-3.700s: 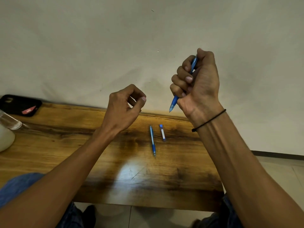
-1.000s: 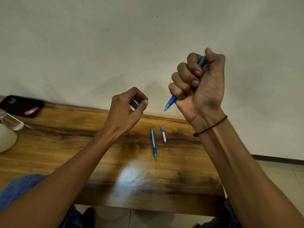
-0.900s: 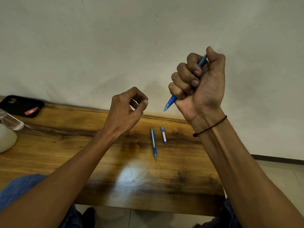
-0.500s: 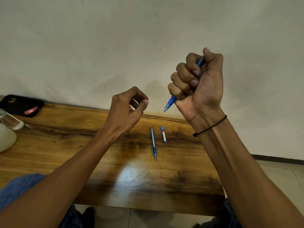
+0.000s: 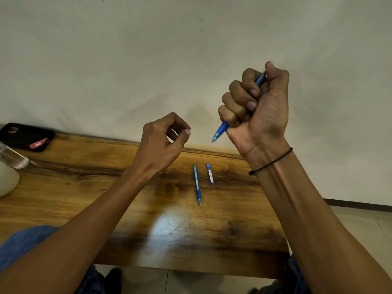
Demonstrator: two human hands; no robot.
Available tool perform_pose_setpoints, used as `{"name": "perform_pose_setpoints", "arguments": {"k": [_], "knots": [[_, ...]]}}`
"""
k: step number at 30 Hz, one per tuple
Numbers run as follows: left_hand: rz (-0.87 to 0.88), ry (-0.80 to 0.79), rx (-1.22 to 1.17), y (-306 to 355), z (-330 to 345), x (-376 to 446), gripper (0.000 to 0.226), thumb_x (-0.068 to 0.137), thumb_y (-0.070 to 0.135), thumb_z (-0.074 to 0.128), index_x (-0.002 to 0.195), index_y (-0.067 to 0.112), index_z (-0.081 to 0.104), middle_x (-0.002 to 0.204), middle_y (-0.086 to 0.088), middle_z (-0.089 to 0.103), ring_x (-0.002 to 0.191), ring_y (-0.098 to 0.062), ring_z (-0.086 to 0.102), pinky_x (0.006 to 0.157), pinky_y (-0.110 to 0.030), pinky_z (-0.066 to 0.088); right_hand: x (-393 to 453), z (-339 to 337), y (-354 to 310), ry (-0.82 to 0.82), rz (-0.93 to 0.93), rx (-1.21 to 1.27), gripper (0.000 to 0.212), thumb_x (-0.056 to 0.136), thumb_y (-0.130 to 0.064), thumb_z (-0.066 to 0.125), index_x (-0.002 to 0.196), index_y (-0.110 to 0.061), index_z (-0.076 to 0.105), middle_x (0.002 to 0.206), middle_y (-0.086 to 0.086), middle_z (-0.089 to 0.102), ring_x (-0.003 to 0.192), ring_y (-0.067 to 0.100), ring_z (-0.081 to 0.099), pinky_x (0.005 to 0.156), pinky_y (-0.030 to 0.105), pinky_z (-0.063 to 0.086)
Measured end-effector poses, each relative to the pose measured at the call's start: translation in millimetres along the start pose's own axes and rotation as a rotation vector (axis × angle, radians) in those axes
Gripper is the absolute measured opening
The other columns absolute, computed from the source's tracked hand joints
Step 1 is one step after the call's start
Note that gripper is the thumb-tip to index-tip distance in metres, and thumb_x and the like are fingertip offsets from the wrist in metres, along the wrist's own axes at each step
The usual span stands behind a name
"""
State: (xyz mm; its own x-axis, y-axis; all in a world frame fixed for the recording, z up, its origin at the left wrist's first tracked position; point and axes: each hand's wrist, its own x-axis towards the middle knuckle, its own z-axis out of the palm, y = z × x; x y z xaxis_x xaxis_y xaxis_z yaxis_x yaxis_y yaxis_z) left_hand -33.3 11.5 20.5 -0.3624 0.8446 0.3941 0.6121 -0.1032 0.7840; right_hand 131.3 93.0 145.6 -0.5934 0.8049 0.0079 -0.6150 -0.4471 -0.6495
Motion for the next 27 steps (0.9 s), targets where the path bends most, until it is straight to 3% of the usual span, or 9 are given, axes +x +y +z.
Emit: {"name": "perform_pose_setpoints", "arguments": {"k": [10, 27], "knots": [[-0.011, 0.003, -0.012, 1.0, -1.3, 0.1, 0.005, 0.096, 0.029, 0.067, 0.1, 0.028, 0.069, 0.089, 0.026, 0.069, 0.077, -0.006, 0.072, 0.063, -0.042, 0.064, -1.0, 0.8, 1.3, 0.015, 0.0, -0.02, 0.057, 0.108, -0.041, 0.028, 0.057, -0.018, 0.032, 0.043, -0.006, 0.024, 0.039, 0.007, 0.014, 0.042, 0.022, 0.01], [0.004, 0.0, -0.001, 0.8, -0.3, -0.2, 0.004, 0.097, 0.029, 0.067, 0.101, 0.029, 0.069, 0.088, 0.031, 0.067, 0.079, -0.005, 0.071, 0.064, -0.037, 0.065, -0.7, -0.3, 1.4, 0.016, -0.005, -0.002, 0.058, 0.109, -0.04, 0.026, 0.056, -0.017, 0.034, 0.043, -0.006, 0.025, 0.037, 0.006, 0.016, 0.04, 0.02, 0.012]]}}
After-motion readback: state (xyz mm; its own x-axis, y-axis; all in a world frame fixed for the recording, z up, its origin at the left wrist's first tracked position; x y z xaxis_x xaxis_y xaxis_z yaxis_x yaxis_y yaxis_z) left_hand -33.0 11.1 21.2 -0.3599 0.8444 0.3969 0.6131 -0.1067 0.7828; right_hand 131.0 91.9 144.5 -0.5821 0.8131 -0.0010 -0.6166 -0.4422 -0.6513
